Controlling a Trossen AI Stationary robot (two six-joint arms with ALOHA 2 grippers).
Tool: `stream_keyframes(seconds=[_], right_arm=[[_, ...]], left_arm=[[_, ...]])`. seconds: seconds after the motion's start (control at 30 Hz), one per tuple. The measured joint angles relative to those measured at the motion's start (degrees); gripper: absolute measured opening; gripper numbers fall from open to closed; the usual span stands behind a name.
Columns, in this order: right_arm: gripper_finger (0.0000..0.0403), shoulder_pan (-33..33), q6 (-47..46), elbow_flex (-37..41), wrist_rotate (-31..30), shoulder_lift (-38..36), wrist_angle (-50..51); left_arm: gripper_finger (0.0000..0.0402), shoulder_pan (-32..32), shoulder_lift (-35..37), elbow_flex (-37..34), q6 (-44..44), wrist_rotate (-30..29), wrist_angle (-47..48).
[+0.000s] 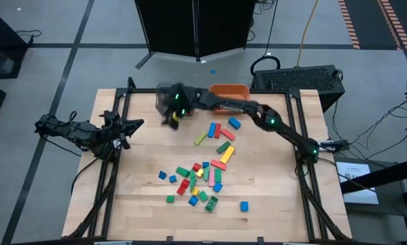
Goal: Sort blocks by size
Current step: Put the small blue block into the black bin
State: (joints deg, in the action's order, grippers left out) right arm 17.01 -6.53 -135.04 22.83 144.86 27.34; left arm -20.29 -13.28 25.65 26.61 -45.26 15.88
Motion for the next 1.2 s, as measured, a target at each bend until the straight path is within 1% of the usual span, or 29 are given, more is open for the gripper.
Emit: stream_keyframes(seconds=[0.17,0.3,0.5,0.67,0.8,0.97,1.2], right_arm=[[0.0279,-7.3,6.6,0.0,-0.4,0.0,2.3],[0.0279,-12.8,12.4,0.0,-1.9,0.1,4.6],[0.0279,-17.9,19.0,0.0,-2.0,0.7,4.2],[0.0279,-18.8,18.7,0.1,-1.5,3.2,-1.2],[0.0279,-18.8,19.6,0.0,-1.9,5.8,-3.9],[0.0279,-19.4,19.4,0.1,0.1,8.7,-7.2],[0.0279,-19.3,19.4,0.1,-0.8,11.1,-6.4]], left_arm=[[0.0000,0.0,0.0,0.0,0.0,0.0,0.1],[0.0000,0.0,0.0,0.0,0.0,0.0,0.1],[0.0000,0.0,0.0,0.0,0.0,0.0,0.1],[0.0000,0.0,0.0,0.0,0.0,0.1,0.4],[0.0000,0.0,-0.1,0.0,0.1,1.8,0.9],[0.0000,0.0,-0.3,0.0,0.3,3.3,1.2],[0.0000,0.0,-0.3,0.0,1.5,3.5,2.0]])
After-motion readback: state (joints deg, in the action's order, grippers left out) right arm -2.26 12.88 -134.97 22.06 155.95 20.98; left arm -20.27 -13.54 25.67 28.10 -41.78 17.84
